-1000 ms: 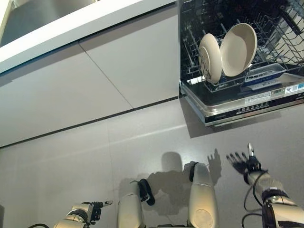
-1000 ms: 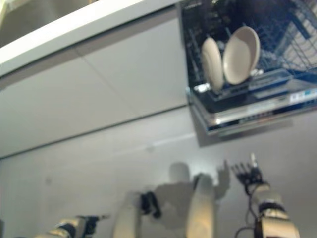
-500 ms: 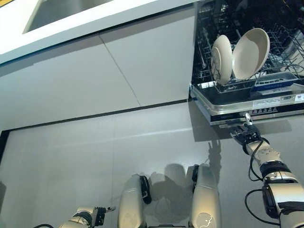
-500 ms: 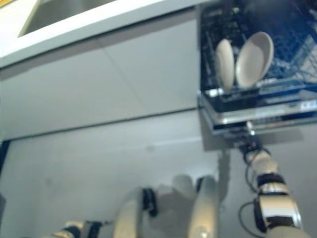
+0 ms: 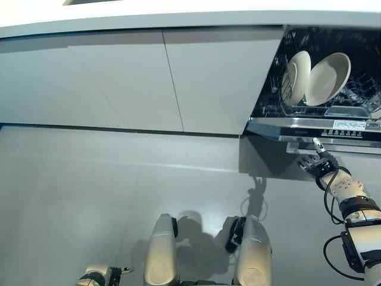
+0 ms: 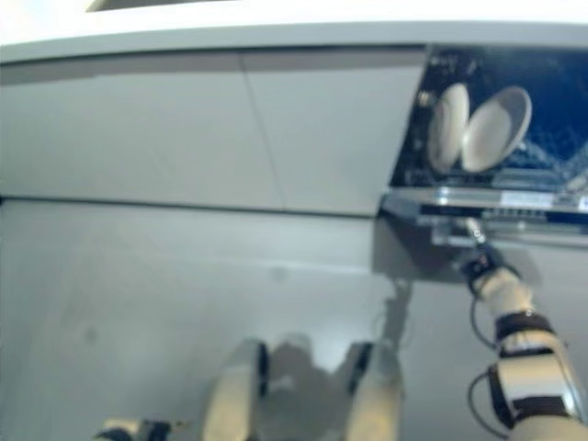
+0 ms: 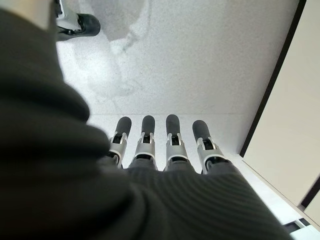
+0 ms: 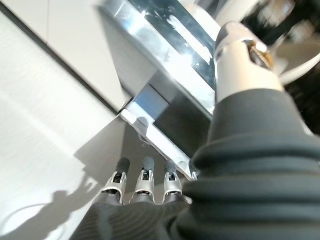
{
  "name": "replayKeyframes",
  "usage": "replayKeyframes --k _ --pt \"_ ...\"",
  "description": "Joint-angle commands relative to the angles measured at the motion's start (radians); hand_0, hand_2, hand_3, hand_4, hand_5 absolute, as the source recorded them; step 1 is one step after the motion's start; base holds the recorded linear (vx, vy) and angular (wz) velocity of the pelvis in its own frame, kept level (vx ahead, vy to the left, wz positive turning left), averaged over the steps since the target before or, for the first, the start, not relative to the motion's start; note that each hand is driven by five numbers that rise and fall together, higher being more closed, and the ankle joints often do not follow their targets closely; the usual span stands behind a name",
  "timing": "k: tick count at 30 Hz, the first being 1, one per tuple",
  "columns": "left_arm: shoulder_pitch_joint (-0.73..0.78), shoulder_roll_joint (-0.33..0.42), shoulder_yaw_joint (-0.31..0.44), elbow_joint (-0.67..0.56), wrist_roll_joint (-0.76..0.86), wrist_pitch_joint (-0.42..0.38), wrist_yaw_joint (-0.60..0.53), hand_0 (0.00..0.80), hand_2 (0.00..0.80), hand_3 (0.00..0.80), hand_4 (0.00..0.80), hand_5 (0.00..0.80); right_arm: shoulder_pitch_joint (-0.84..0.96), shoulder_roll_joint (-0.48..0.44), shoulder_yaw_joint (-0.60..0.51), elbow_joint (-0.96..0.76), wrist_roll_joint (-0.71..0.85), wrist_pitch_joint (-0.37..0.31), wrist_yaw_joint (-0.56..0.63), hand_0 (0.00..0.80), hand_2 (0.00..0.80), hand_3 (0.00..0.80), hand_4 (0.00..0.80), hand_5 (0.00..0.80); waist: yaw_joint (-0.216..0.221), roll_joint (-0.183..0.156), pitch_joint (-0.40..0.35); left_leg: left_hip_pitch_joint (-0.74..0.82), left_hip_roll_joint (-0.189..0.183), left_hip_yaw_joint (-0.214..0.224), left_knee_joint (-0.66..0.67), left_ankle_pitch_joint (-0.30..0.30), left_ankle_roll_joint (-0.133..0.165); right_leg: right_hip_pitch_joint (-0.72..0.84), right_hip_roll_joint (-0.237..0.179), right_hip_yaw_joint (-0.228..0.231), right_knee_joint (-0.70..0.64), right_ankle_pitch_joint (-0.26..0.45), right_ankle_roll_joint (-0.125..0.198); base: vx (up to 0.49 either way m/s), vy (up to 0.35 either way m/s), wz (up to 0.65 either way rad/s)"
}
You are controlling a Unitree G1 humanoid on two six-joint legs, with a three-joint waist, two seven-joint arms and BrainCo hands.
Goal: Take plates into dishwasher
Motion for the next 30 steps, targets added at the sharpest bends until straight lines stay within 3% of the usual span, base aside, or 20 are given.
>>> replayKeyframes --k 1,2,8,14,19,20,23,27,28,30 --pt "0.025 0.065 -0.091 -0.022 0.049 -0.017 -0.005 0.000 0.000 0.000 0.000 0.000 -0.409 -0.003 -0.064 -0.166 0.048 -0.106 0.222 0.000 0.000 0.000 0.000 0.000 0.086 -0.027 -0.114 0.080 -0.041 0.126 0.013 -0.070 0.103 0.156 0.038 0.030 -0.063 -0.015 -0.016 -0.046 0.000 0.04" --pt "0.026 0.065 -0.090 -0.022 0.051 -0.019 -0.006 0.000 0.000 0.000 0.000 0.000 -0.407 -0.003 -0.067 -0.165 0.048 -0.106 0.223 0.000 0.000 0.000 0.000 0.000 0.086 -0.027 -0.112 0.078 -0.038 0.137 0.000 -0.044 0.109 0.157 0.035 0.017 -0.079 0.009 -0.025 -0.039 0.008 0.15" --pt "0.040 0.077 -0.084 -0.012 0.049 -0.042 0.002 0.000 0.000 0.000 0.000 0.000 -0.355 0.003 -0.088 -0.151 -0.014 -0.077 0.205 0.000 0.000 0.000 0.000 0.000 0.084 -0.036 -0.136 0.149 -0.033 0.157 -0.102 -0.004 0.094 0.231 0.056 0.006 -0.189 0.049 -0.003 -0.001 0.017 0.21" --pt "0.044 0.063 -0.080 -0.017 0.044 -0.049 -0.009 0.000 0.000 0.000 0.000 0.000 -0.286 -0.009 -0.069 -0.094 -0.303 -0.015 0.173 0.000 0.000 0.000 0.000 0.000 0.077 -0.048 -0.173 0.233 -0.040 0.175 -0.246 0.058 0.079 0.301 0.083 0.007 -0.332 0.102 0.017 0.019 0.018 0.06" --pt "0.050 0.038 -0.092 -0.006 0.035 -0.053 -0.006 0.000 0.000 0.000 0.000 0.000 -0.138 0.028 -0.027 -0.075 -0.540 0.013 0.203 0.000 0.000 0.000 0.000 0.000 0.057 -0.067 -0.235 0.346 -0.045 0.185 -0.488 0.179 0.040 0.409 0.117 0.003 -0.590 0.201 0.052 0.071 0.037 -0.08" --pt "0.053 0.029 -0.093 0.004 0.020 -0.068 -0.010 0.000 0.000 0.000 0.000 0.000 -0.067 0.065 0.012 -0.097 -0.617 0.005 0.218 0.000 0.000 0.000 0.000 0.000 0.044 -0.068 -0.257 0.383 -0.046 0.183 -0.582 0.228 0.026 0.441 0.130 0.008 -0.676 0.243 0.065 0.052 0.066 -0.05" --pt "0.063 0.012 -0.083 0.024 -0.008 -0.112 -0.003 0.000 0.000 0.000 0.000 0.000 0.077 0.134 0.061 -0.140 -0.745 -0.031 0.237 0.000 0.000 0.000 0.000 0.000 0.024 -0.066 -0.290 0.435 -0.045 0.187 -0.714 0.283 0.010 0.477 0.143 0.009 -0.790 0.304 0.082 0.029 0.092 -0.11" --pt "0.080 -0.009 -0.065 0.029 -0.007 -0.171 0.005 0.000 0.000 0.000 0.000 0.000 0.290 0.233 0.100 -0.199 -0.898 -0.093 0.203 0.000 0.000 0.000 0.000 0.000 -0.005 -0.060 -0.315 0.489 -0.046 0.210 -0.824 0.314 -0.002 0.519 0.151 -0.008 -0.894 0.352 0.099 -0.011 0.080 -0.10" --pt "0.084 -0.012 -0.064 0.026 -0.001 -0.179 0.001 0.000 0.000 0.000 0.000 0.000 0.323 0.245 0.102 -0.203 -0.914 -0.095 0.206 0.000 0.000 0.000 0.000 0.000 -0.009 -0.060 -0.319 0.495 -0.046 0.213 -0.836 0.318 -0.003 0.523 0.151 -0.011 -0.905 0.357 0.102 -0.027 0.076 -0.05" --pt "0.091 -0.026 -0.067 0.013 0.002 -0.194 -0.018 0.000 0.000 0.000 0.000 0.000 0.449 0.313 0.091 -0.197 -0.795 -0.083 0.233 0.000 0.000 0.000 0.000 0.000 -0.020 -0.054 -0.333 0.500 -0.049 0.217 -0.867 0.325 -0.009 0.534 0.156 -0.021 -0.939 0.370 0.108 -0.046 0.078 -0.09"
